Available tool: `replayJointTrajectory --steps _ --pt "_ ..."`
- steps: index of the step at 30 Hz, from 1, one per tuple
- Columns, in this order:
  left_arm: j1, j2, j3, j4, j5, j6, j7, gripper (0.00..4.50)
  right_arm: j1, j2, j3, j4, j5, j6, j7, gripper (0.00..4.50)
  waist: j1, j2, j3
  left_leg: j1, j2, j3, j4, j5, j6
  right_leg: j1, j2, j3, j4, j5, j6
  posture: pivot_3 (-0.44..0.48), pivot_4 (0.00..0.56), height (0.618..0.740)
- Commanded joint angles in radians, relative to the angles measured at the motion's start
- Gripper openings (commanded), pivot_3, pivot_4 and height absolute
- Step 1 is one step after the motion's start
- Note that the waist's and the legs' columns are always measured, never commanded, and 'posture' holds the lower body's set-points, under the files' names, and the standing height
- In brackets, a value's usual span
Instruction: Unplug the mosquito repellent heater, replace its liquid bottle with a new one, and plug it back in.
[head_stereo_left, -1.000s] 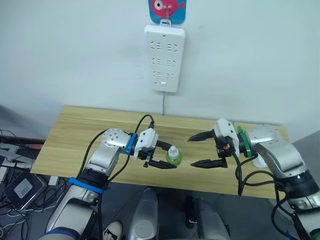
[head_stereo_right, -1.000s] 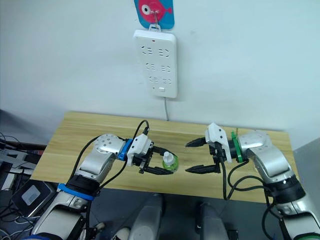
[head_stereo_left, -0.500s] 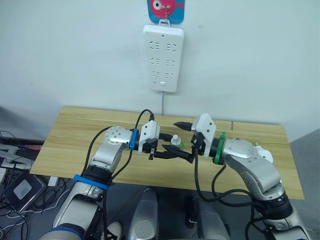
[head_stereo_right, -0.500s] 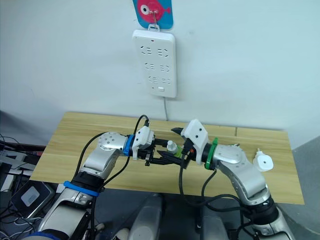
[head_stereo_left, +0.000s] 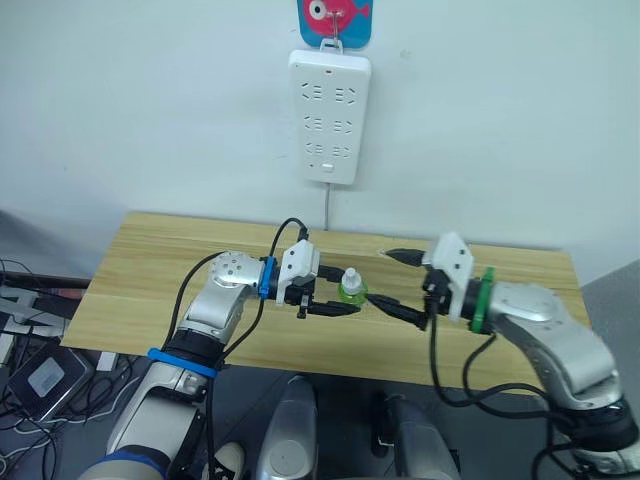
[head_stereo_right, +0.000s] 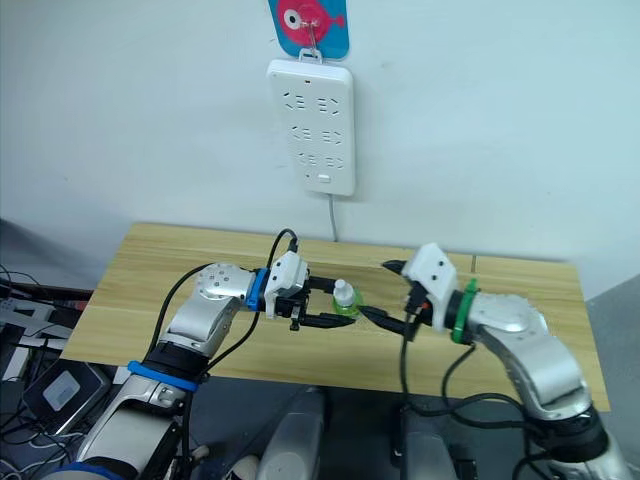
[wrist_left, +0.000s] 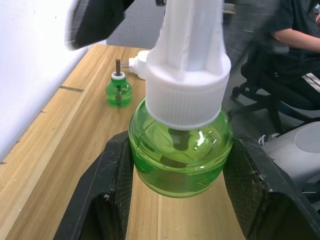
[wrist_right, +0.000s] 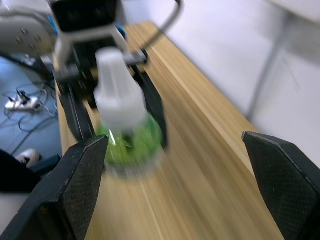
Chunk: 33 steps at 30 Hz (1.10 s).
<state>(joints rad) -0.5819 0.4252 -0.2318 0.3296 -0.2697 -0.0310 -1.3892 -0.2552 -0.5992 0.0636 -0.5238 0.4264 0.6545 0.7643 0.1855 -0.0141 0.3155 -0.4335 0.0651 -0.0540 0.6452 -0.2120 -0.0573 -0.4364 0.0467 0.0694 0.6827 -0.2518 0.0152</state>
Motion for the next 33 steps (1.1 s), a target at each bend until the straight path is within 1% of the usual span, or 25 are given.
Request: replayJointTrajectory --steps 1,2,5,8,12,22,25,30,31,33 --pt "-0.008 -0.006 0.010 -0.004 -0.006 -0.022 -0.007 2.21 -0.009 -0.003 -0.044 -0.081 0.128 0.060 0.029 4.47 -0.003 0.000 0.000 0.000 0.000 0.000 0.000 0.000 0.000 0.000 0.000 0.000 0.000 0.000 0.000 0.300 0.258 0.740" --pt "-0.008 -0.007 0.009 -0.003 -0.005 -0.024 -0.007 2.21 -0.014 0.003 -0.047 -0.084 0.153 0.075 0.027 4.47 -0.004 0.000 0.000 0.000 0.000 0.000 0.000 0.000 0.000 0.000 0.000 0.000 0.000 0.000 0.000 0.300 0.258 0.740" --pt "-0.003 -0.008 0.006 -0.007 -0.004 -0.029 -0.012 2.21 -0.036 0.032 -0.040 -0.089 0.198 0.119 -0.009 3.85 -0.004 0.000 0.000 0.000 0.000 0.000 0.000 0.000 0.000 0.000 0.000 0.000 0.000 0.000 0.000 0.298 0.249 0.740" --pt "-0.007 -0.009 0.006 -0.006 -0.005 -0.030 -0.013 2.21 -0.077 0.083 -0.023 -0.086 0.220 0.159 -0.068 2.79 -0.003 0.000 0.000 0.000 0.000 0.000 0.000 0.000 0.000 0.000 0.000 0.000 0.000 0.000 0.000 0.301 0.249 0.740" --pt "-0.008 -0.008 0.006 -0.006 -0.003 -0.033 -0.016 2.21 -0.096 0.129 0.002 -0.094 0.243 0.187 -0.106 2.79 -0.001 0.000 0.000 0.000 0.000 0.000 0.000 0.000 0.000 0.000 0.000 0.000 0.000 0.000 0.000 0.304 0.248 0.740" --pt "-0.012 -0.011 0.005 -0.010 -0.002 -0.029 -0.019 2.21 -0.108 0.148 0.066 -0.067 0.209 0.152 -0.120 2.79 0.000 0.000 0.000 0.000 0.000 0.000 0.000 0.000 0.000 0.000 0.000 0.000 0.000 0.000 0.000 0.308 0.257 0.740" --pt "-0.016 -0.011 0.005 -0.004 -0.001 -0.030 -0.020 2.21 -0.111 0.142 0.085 -0.052 0.182 0.126 -0.112 2.18 0.000 0.000 0.000 0.000 0.000 0.000 0.000 0.000 0.000 0.000 0.000 0.000 0.000 0.000 0.000 0.307 0.260 0.740" --pt "-0.018 -0.015 0.005 0.003 0.003 -0.033 -0.019 2.21 -0.113 0.147 0.096 -0.037 0.153 0.080 -0.104 0.43 0.000 0.000 0.000 0.000 0.000 0.000 0.000 0.000 0.000 0.000 0.000 0.000 0.000 0.000 0.000 0.306 0.262 0.740" --pt "-0.018 -0.016 0.004 0.005 0.004 -0.034 -0.019 2.21 -0.114 0.150 0.096 -0.037 0.153 0.076 -0.102 0.23 0.000 0.000 0.000 0.000 0.000 0.000 0.000 0.000 0.000 0.000 0.000 0.000 0.000 0.000 0.000 0.306 0.262 0.740" --pt "-0.016 -0.016 0.004 0.010 0.007 -0.037 -0.020 2.21 -0.115 0.151 0.089 -0.056 0.161 0.061 -0.094 0.24 0.000 0.000 0.000 0.000 0.000 0.000 0.000 0.000 0.000 0.000 0.000 0.000 0.000 0.000 0.000 0.306 0.262 0.740"
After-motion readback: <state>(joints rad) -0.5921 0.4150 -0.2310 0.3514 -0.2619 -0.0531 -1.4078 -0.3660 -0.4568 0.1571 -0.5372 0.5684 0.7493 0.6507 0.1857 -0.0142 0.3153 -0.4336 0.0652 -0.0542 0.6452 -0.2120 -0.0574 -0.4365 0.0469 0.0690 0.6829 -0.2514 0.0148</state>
